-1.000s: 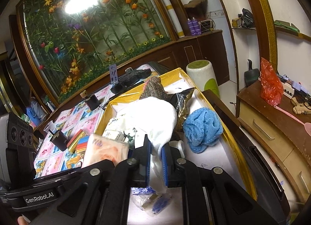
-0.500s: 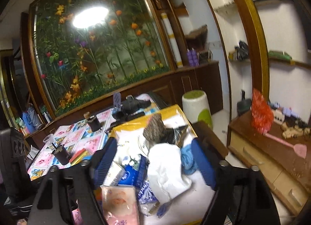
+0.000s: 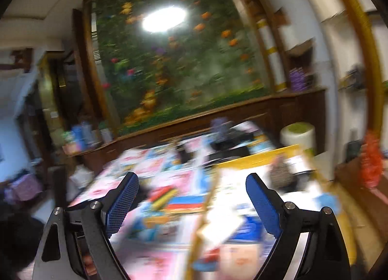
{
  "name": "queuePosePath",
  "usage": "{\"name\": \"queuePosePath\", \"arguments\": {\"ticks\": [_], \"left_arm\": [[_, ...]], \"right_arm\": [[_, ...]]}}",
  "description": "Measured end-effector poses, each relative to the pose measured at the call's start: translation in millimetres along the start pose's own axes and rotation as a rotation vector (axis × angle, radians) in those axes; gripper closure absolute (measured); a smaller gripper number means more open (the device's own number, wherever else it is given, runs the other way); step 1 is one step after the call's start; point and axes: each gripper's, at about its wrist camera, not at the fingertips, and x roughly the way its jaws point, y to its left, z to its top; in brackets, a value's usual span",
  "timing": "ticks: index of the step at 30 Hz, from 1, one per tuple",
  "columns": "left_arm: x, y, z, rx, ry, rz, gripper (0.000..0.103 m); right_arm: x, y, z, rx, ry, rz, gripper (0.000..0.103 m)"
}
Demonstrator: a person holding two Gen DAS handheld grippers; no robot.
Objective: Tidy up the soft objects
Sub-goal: 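Move both tools back to the tablecloth toward the striped sponge bag and blue-red foam bag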
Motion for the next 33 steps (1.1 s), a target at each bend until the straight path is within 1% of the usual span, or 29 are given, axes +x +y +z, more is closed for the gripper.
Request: {"name": "queuePosePath", "arguments": {"ticks": [1,3,6,8,11,13,14,15,17,18,22,25,27,28,30,31,32,33], "left_arm": [[-3,9,1,-0.001,-0.011,0.033,0.021],[-7,27,5,-0.022,-0.028,0.067,0.021],[-14,54,8,-0.066,-0.046,0.112,0.021],[-18,67,8,-0.086,-0.050,0.133,0.021],[-20,78,9,-0.107,-0.056,0.154,0.021],[-20,82,9,-0.106,-0.064,0.174,0.021],[-19,83,9,-0.103,-0.064,0.186,0.021],[-18,83,9,-0.100,-0.061,0.191,0.021],[-16,84,8,-0.103,-0.051,0.192,0.021],[-16,84,8,-0.103,-0.050,0.190,0.021],[-19,84,8,-0.093,-0.065,0.208,0.021],[-22,87,9,-0.104,-0.072,0.214,0.021],[-24,91,10,-0.122,-0.074,0.214,0.021],[-25,92,10,-0.131,-0.074,0.211,0.021],[-27,96,11,-0.147,-0.078,0.209,0.021],[-29,97,11,-0.154,-0.079,0.205,0.021],[-29,97,11,-0.157,-0.077,0.200,0.021],[-28,96,11,-0.155,-0.072,0.199,0.021]], "right_arm": [[14,7,3,-0.005,0.050,0.024,0.009],[49,18,9,-0.019,0.166,-0.022,0.008],[103,27,15,-0.023,0.335,-0.009,0.008],[147,29,17,-0.007,0.463,-0.058,0.008],[214,28,14,-0.005,0.587,-0.137,0.008],[251,23,9,0.033,0.644,-0.151,0.020],[269,21,6,0.050,0.676,-0.166,0.029],[283,20,4,0.063,0.704,-0.179,0.035],[308,20,1,0.079,0.730,-0.190,0.036],[320,20,-1,0.075,0.733,-0.209,0.036],[342,23,-12,0.071,0.755,-0.232,0.036],[343,28,-27,0.059,0.789,-0.206,0.042],[331,44,-39,0.024,0.814,-0.141,0.042],[320,57,-46,0.004,0.845,-0.074,0.042],[295,80,-59,0.000,0.916,0.120,0.042],[281,90,-60,-0.017,0.928,0.200,0.042],[271,94,-56,-0.039,0.915,0.221,0.042],[265,90,-46,-0.052,0.879,0.197,0.042]]}}
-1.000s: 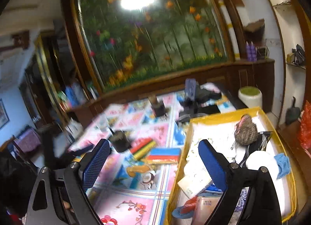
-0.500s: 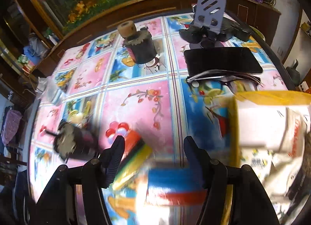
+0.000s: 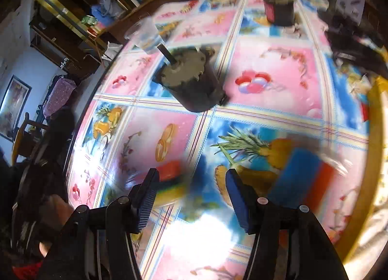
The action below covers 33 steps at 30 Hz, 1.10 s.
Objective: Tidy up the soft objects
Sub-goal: 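Move both tools back to the tablecloth toward the striped sponge bag and blue-red foam bag, then grasp the striped sponge bag with the left tool while the right grasps the blue-red foam bag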
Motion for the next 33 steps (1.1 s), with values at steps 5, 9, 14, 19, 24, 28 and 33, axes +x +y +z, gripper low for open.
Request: {"name": "queuePosePath", "arguments": {"ticks": [5,9,14,19,24,28,33], "left_arm": [[3,-1,-1,0.012,0.019,0.007,0.021],[3,11,1,-0.038,0.030,-0.004,0.020],[5,23,1,-0.088,0.051,-0.015,0.020],[5,27,1,-0.102,0.058,-0.021,0.020],[4,25,-1,-0.080,0.062,-0.019,0.020],[4,24,-6,-0.062,0.086,-0.029,0.019],[12,29,-20,-0.024,0.207,-0.091,0.012]], "right_arm": [[-18,-53,14,0.106,-0.072,-0.283,0.042],[-12,-62,-3,0.139,-0.045,-0.314,0.042],[-11,-47,-26,0.117,-0.066,-0.363,0.036],[-4,-40,-33,0.126,-0.045,-0.363,0.029],[8,-17,-41,0.037,-0.108,-0.391,0.051],[15,-1,-41,0.007,-0.188,-0.248,0.052],[19,-5,-41,-0.002,-0.291,-0.085,0.052]]}}
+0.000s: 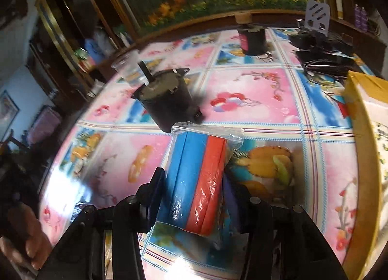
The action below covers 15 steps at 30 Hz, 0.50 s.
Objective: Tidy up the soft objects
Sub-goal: 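Grasp the striped sponge bag with the left tool while the right grasps the blue-red foam bag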
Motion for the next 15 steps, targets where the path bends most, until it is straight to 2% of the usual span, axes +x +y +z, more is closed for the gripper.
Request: {"name": "queuePosePath", "arguments": {"ticks": [2,4,7,11,15], "left_arm": [[4,3,-7,0.041,0.073,-0.036,0.012],[2,3,-13,0.103,0.110,-0.042,0.012],[-7,2,-24,0.207,0.137,-0.055,0.012],[-16,-6,-44,0.383,0.193,-0.073,0.012],[-18,-13,-58,0.495,0.223,-0.087,0.011]], "right_arm": [[-13,-2,4,-0.033,-0.061,-0.006,0.052],[-24,-7,9,-0.044,-0.112,-0.015,0.052],[-25,-10,8,-0.015,-0.100,0.037,0.052],[-27,-9,8,-0.011,-0.094,0.057,0.052],[-28,-15,8,0.024,-0.084,0.087,0.052]]}}
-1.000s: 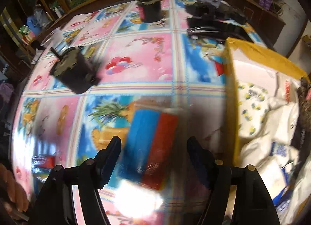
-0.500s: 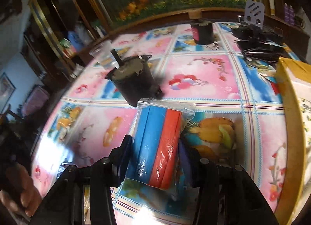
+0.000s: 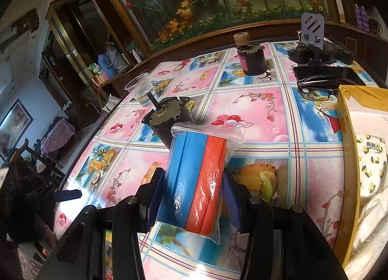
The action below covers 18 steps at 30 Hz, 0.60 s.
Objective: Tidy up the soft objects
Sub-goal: 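Grasp the striped sponge bag with the left tool while the right grasps the blue-red foam bag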
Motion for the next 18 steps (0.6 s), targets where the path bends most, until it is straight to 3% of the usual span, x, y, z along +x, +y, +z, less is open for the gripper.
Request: {"name": "queuePosePath", "arguments": {"ticks": [8,13,14,16,17,18], "left_arm": [[41,3,8,0.036,0.128,0.002,0.011],[51,13,15,-0.075,0.131,0.006,0.012],[54,17,17,-0.128,0.128,0.008,0.016],[53,15,22,-0.169,0.104,0.033,0.038],[52,13,25,-0.188,0.095,0.035,0.059],[53,11,28,-0.212,0.091,0.040,0.062]], "right_arm": [[0,-1,-1,0.010,0.005,0.013,0.052],[-1,0,-1,0.008,0.006,0.014,0.052],[-1,-1,-1,0.008,0.006,0.015,0.052],[-2,0,-1,0.005,0.003,0.013,0.052],[-2,1,-1,0.002,0.001,0.010,0.052],[-2,2,0,-0.002,-0.001,0.007,0.052]]}}
